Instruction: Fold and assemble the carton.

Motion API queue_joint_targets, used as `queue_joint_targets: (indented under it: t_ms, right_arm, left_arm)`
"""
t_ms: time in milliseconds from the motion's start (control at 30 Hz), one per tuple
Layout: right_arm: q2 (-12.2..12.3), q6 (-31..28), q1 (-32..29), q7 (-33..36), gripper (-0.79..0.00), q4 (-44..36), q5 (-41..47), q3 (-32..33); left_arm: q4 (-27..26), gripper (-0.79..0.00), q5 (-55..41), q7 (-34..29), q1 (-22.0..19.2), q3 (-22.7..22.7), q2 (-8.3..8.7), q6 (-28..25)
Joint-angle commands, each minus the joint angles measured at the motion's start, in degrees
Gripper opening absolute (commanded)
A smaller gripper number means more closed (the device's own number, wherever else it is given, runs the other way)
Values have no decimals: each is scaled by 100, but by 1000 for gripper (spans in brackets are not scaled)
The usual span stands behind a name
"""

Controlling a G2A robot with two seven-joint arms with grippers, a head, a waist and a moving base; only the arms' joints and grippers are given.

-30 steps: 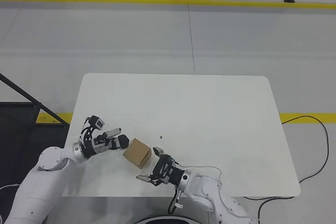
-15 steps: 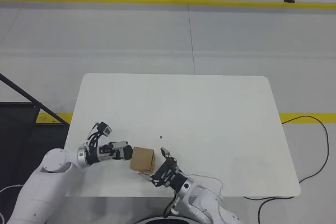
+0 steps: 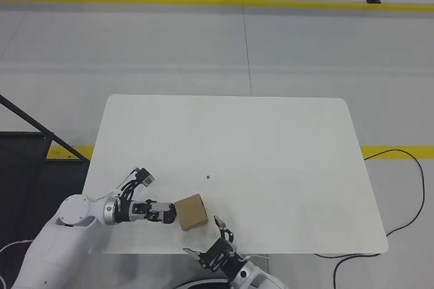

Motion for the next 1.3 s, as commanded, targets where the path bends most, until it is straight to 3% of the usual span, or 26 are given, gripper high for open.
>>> queue_joint_targets:
  t_ms: [0, 200, 833, 1267]
  right_arm:
    - [-7, 141, -19, -91, 0, 48, -60, -42]
    - [-78, 883, 26, -299, 0, 268, -16, -110]
    - [-275, 1146, 669, -427, 0, 1036, 45, -442]
    - [-360, 1288, 752, -657, -3, 1171, 150, -516]
  left_arm:
    - [-70, 0, 44, -12, 22, 46, 6, 14]
    - [-91, 0, 60, 19, -16, 193, -6, -16]
    - [-10, 0, 114, 36, -212, 499, -53, -32]
    - [-27, 0, 93, 40, -199, 512, -39, -37]
